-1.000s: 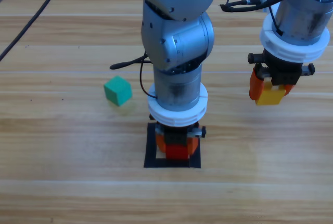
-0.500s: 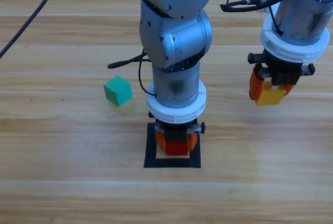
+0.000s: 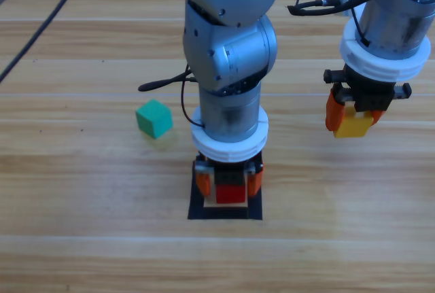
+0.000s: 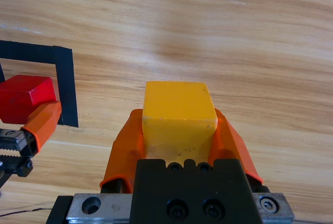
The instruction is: Stack the blocks in the rectangular block: red at the bottom, yellow in the middle, green on top
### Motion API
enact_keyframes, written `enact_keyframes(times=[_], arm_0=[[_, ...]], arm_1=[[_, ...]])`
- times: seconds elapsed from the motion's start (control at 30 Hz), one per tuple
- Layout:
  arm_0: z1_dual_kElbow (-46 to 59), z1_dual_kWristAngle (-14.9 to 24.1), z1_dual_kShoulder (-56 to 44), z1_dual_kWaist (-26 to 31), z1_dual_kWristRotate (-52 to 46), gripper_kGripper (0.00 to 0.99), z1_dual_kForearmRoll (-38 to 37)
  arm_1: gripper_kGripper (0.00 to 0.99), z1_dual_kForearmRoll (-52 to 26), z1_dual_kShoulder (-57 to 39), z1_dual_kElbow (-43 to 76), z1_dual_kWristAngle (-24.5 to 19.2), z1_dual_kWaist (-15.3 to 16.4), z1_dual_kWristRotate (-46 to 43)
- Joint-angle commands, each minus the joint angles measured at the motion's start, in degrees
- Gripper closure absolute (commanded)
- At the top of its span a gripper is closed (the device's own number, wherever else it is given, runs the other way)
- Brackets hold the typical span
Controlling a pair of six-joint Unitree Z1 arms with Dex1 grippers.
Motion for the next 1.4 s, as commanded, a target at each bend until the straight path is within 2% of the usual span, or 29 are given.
enact_keyframes(times=[0.03,0.3,0.43,0.53,0.77,0.9,1.03,1.17,1.2,1.3,1.4], arm_0=[[0.52,0.70,3.13,-1.02,-1.93,0.000,-0.64],[1.75,1.93,0.49,-2.08,-2.98,0.000,-0.56],[1.40,4.21,-4.43,-2.08,-2.28,0.000,1.03],[0.61,6.85,-10.14,-1.64,-0.08,0.000,3.66],[1.31,10.01,-25.61,4.25,6.33,0.000,6.74],[4.56,10.10,-33.26,12.42,18.46,0.000,7.18],[7.20,5.44,-33.52,24.64,34.28,0.000,7.00],[9.31,-2.20,-32.73,37.21,46.15,0.000,6.48],[9.40,-5.19,-32.47,40.81,49.49,0.000,6.48],[9.13,-8.44,-30.27,45.21,55.37,0.000,6.48],[7.90,-8.80,-27.10,45.56,59.77,0.000,6.48]], arm_1=[[0.990,-0.82,-1.94,1.35,0.23,1.68,0.03],[0.990,-0.82,-2.11,1.44,-0.13,1.68,0.03],[0.990,-0.82,-2.99,1.62,-0.65,1.68,0.38],[0.990,-0.82,-4.75,1.62,-2.32,3.09,0.73],[0.990,1.64,-6.25,-1.28,-3.46,6.96,4.42],[0.990,5.25,-4.05,-7.35,-1.36,10.21,7.15],[0.990,12.36,3.51,-19.30,1.98,13.02,10.22],[0.990,19.57,12.04,-32.92,3.39,14.69,12.60],[0.990,21.24,14.23,-36.35,3.48,14.95,12.95],[0.990,23.88,19.59,-42.77,4.18,14.95,14.53],[0.990,23.88,22.58,-44.53,4.18,14.95,16.38]])
